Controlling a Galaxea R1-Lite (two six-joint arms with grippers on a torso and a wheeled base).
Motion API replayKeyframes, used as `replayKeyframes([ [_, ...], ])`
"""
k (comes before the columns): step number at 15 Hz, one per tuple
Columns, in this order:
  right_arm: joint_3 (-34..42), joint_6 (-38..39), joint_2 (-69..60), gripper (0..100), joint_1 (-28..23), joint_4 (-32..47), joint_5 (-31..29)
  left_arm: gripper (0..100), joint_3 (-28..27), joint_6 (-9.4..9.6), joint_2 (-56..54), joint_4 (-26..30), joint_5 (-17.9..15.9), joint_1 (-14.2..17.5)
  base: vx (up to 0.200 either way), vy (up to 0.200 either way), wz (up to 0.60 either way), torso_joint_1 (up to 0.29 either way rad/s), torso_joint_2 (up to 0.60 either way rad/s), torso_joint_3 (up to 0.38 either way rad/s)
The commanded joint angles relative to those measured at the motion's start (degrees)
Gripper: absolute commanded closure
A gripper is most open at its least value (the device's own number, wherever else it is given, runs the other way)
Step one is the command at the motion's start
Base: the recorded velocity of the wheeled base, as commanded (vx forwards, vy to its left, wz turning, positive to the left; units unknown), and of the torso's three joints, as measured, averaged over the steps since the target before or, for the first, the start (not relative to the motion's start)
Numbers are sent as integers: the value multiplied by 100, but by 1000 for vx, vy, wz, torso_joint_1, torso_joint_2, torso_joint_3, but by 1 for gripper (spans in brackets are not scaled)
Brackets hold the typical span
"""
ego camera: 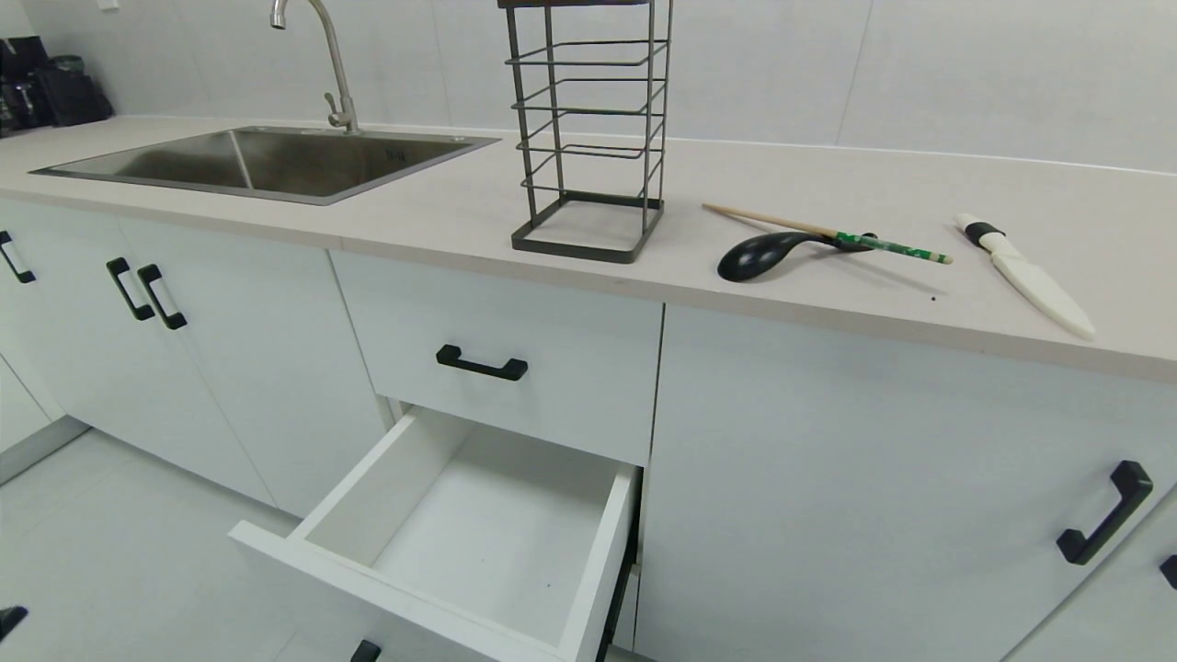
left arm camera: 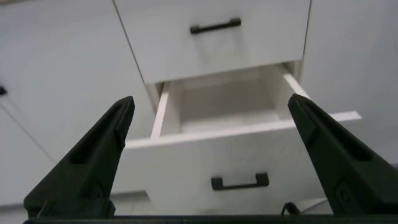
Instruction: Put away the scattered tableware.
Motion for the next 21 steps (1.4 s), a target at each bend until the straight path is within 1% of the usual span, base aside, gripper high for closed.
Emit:
replayKeyframes([
  [1, 1, 0, 9, 100, 1, 2, 11, 0, 16, -3, -958, 489, 113, 62, 0, 0, 0, 0, 0, 0],
  [2, 1, -9, 9, 100, 1, 2, 2, 0, 16, -20, -958, 1086, 517, 71, 0, 0, 0, 0, 0, 0],
  [3, 1, 0, 9, 100, 1, 2, 2, 0, 16, -55, -958, 1139, 834, 71, 0, 0, 0, 0, 0, 0],
  [4, 1, 0, 9, 100, 1, 2, 11, 0, 16, -117, -958, 1209, 1299, 71, 0, 0, 0, 0, 0, 0],
  [5, 1, 0, 9, 100, 1, 2, 11, 0, 16, -451, -958, 1420, 1757, 71, 0, 0, 0, 0, 0, 0],
  [6, 1, 0, 9, 100, 1, 2, 11, 0, 16, -759, -958, 1473, 1880, 71, 0, 0, 0, 0, 0, 0],
  [7, 1, 0, 9, 100, 1, 2, 11, 0, 16, -864, -958, 1464, 1915, 71, 0, 0, 0, 0, 0, 0],
  [8, 1, -9, 9, 100, 1, 2, 2, 0, 16, -776, -958, 1464, 1906, 71, 0, 0, 0, 0, 0, 0],
  [10, 1, -18, 9, 100, 1, 2, 2, 0, 16, -776, -958, 1464, 1906, 71, 0, 0, 0, 6, -89, -92],
  [13, 1, -18, 9, 100, 1, 2, 2, 0, 16, -776, -958, 1464, 1888, 62, 0, 0, 0, 46, -235, -308],
  [14, 1, -18, 9, 100, 1, 2, 2, 0, 16, -776, -958, 1464, 1880, 71, 0, 0, 0, 90, -544, -349],
  [15, 1, -18, 9, 100, 1, 2, 2, 0, 16, -829, -958, 1473, 1871, 62, 0, 0, 0, 90, -540, -339],
  [16, 1, -18, 9, 100, 1, 2, 2, 0, 16, -803, -958, 1473, 1871, 62, 0, 0, 0, 119, -500, -349],
  [21, 1, -18, 9, 100, 1, 2, 2, 0, 16, -820, -958, 1473, 1871, 62, 0, 0, 0, 136, -465, -330],
])
